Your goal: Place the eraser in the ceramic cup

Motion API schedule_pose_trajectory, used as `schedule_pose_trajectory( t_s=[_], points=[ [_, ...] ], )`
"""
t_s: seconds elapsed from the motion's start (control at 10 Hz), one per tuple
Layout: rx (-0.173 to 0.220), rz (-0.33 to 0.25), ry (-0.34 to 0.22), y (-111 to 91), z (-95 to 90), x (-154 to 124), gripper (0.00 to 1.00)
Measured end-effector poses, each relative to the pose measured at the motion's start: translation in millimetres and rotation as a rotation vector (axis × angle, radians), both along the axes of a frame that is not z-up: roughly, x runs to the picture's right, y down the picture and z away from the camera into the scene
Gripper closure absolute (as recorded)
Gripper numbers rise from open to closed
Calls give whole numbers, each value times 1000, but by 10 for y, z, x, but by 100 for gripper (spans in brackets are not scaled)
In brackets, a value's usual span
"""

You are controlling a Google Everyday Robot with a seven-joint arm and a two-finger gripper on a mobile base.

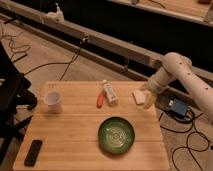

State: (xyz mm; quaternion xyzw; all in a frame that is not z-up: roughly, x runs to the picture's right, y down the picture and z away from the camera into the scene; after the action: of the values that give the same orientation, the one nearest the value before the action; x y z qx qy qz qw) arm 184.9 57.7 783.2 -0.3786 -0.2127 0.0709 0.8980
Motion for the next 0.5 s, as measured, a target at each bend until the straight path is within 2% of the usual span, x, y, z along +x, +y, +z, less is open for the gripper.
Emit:
schedule_pose_trajectory(
  t_s=[0.1,0.3,0.4,0.5],
  points=[
    [-1,-78,-90,-7,-46,-368,20],
    [12,-211,-231,0,-118,-1054,20],
    [49,-297,-310,5,-161,-1564,20],
    [82,-352,-363,27,-216,-1922,20]
  ],
)
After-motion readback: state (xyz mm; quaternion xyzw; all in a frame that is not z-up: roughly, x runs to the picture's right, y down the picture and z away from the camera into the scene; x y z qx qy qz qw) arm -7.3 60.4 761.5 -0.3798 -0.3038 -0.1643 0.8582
